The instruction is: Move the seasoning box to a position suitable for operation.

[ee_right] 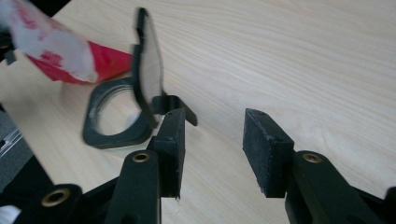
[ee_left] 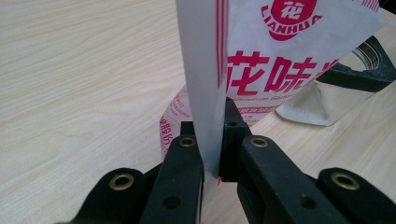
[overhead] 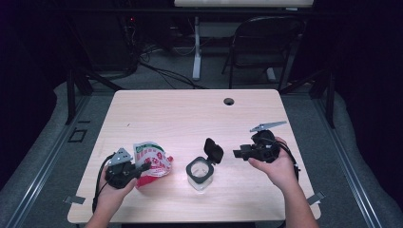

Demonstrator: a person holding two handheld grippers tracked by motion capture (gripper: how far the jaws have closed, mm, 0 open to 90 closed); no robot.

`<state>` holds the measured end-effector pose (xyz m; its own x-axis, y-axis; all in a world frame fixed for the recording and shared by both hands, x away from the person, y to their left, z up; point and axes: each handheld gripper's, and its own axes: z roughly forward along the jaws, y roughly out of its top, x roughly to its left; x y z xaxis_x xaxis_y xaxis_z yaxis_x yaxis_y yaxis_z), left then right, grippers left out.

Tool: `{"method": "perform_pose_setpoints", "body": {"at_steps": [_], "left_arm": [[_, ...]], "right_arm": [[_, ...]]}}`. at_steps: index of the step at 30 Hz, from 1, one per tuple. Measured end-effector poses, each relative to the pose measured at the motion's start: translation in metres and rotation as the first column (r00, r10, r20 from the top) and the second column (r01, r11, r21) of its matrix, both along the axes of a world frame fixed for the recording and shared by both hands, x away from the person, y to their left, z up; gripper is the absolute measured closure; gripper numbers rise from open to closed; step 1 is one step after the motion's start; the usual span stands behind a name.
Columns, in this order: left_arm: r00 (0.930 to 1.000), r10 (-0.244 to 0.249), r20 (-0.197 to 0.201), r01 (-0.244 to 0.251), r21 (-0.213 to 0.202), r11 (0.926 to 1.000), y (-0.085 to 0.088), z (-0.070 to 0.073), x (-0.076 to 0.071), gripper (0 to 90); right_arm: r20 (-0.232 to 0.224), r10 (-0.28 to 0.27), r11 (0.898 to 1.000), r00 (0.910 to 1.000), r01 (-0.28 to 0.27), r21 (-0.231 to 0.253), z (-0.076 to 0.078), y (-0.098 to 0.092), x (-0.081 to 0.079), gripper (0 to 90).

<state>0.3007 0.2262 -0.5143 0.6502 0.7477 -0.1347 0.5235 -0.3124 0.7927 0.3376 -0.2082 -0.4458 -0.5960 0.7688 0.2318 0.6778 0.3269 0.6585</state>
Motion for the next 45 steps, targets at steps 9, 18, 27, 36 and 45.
{"method": "perform_pose_setpoints", "body": {"at_steps": [9, 18, 27, 36, 45], "left_arm": [[1.0, -0.002, 0.0, 0.002, 0.002, 1.0, -0.001, 0.0, -0.001, 88.7], [1.0, -0.008, -0.001, 0.008, 0.001, 1.0, -0.002, -0.001, -0.002, 88.5], [1.0, -0.009, 0.001, 0.009, 0.0, 1.0, -0.004, -0.001, -0.003, 88.2], [0.9999, -0.017, 0.002, 0.017, 0.002, 0.9999, -0.004, -0.002, -0.003, 88.4], [0.9998, -0.021, -0.008, 0.02, -0.011, 0.9997, -0.004, -0.002, -0.004, 88.7]], "right_arm": [[0.037, 0.111, 0.994, 0.9932, -0.111, 0.022, 0.037, 0.012, -0.03, 64.6], [0.05, 0.253, 0.967, 0.9661, -0.254, 0.024, 0.04, 0.051, -0.046, 66.7], [0.04, 0.363, 0.931, 0.9309, -0.364, 0.024, 0.021, 0.089, -0.049, 66.0], [0.024, 0.35, 0.937, 0.9365, -0.35, -0.004, -0.007, 0.12, -0.041, 73.0], [0.028, 0.364, 0.931, 0.931, -0.363, -0.022, -0.027, 0.152, -0.03, 74.1]]}}
